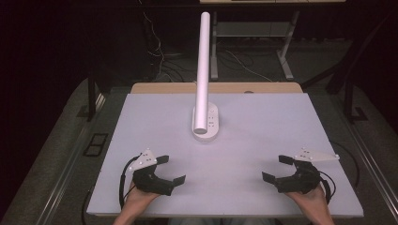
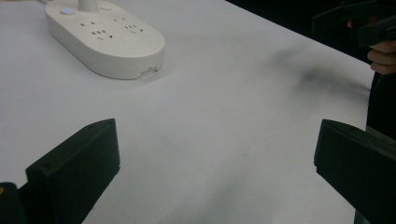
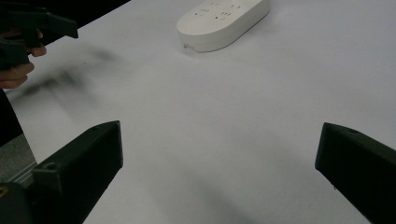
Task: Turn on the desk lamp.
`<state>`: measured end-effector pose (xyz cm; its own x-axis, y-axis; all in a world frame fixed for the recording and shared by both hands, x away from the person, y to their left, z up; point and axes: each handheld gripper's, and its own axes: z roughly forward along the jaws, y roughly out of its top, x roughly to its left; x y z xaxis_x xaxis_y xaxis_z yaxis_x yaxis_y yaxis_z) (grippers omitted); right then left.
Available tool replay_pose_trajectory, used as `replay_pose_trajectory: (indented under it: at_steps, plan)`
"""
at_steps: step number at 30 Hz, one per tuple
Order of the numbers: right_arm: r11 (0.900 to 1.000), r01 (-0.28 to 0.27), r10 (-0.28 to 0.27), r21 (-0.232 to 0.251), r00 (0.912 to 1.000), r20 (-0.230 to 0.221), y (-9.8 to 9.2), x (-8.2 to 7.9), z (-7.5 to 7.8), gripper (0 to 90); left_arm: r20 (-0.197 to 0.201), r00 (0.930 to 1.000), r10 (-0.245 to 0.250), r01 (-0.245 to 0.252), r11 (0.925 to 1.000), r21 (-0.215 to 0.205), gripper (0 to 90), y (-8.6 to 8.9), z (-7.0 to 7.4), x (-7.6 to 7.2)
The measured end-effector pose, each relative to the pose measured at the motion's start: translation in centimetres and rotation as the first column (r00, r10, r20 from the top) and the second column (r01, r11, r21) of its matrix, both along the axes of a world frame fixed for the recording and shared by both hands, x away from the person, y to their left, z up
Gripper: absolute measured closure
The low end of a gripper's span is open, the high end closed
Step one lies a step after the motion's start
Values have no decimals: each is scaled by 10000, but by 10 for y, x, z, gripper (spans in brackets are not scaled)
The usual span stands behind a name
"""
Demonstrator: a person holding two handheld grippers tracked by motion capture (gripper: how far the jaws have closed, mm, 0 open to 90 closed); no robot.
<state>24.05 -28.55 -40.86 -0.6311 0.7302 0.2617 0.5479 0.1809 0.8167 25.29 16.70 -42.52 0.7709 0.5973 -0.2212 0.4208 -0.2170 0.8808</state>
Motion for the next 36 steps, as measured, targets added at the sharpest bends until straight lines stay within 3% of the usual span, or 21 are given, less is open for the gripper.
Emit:
replay_pose_trajectory:
  at_steps: [36]
  plan:
    - [9999,-126,128,44,9977,-663,-6,-2,0,5,-114,9999,78,-79,10000,-60,0,2,0,-1]
